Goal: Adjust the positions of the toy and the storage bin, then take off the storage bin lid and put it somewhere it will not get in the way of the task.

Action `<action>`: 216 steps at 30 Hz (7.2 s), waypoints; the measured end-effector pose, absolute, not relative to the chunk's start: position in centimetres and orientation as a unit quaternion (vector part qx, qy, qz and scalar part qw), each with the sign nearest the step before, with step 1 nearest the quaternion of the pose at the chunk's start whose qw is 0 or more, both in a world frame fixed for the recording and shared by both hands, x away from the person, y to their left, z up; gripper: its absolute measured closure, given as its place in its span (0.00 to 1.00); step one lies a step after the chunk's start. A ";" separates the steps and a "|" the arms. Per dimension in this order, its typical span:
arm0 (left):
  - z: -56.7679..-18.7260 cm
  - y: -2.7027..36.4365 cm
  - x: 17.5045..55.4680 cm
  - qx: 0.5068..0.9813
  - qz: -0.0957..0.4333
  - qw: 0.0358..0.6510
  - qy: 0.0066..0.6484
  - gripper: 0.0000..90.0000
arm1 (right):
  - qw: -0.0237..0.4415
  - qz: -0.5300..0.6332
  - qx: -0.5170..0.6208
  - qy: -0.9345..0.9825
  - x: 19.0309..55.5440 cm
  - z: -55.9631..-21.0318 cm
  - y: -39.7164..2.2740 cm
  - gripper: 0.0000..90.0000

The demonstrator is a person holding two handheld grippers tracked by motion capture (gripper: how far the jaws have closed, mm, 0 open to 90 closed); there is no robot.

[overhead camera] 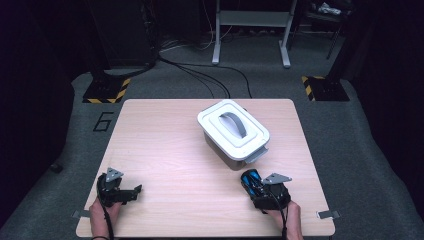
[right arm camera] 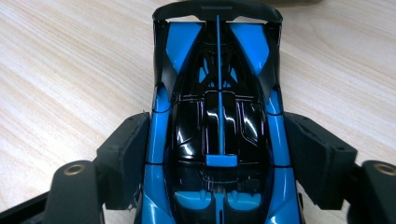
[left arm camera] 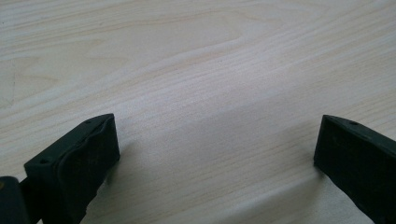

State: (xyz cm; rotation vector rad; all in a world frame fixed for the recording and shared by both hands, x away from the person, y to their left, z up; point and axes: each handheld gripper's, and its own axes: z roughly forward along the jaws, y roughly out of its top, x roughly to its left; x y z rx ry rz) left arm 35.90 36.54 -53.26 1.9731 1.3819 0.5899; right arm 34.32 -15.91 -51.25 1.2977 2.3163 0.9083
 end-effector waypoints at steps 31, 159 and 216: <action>-53.3 36.5 35.9 0.752 0.225 0.325 0.527 0.00 | 0.214 0.376 0.412 0.802 41.8 -38.0 -15.6 0.15; -53.3 36.6 35.9 0.751 0.225 0.325 0.529 0.00 | 0.182 0.347 0.376 0.840 51.9 -36.3 -4.1 0.74; -53.3 36.5 35.9 0.751 0.225 0.325 0.529 0.00 | 0.243 0.373 0.468 0.764 49.4 -33.4 -17.6 0.74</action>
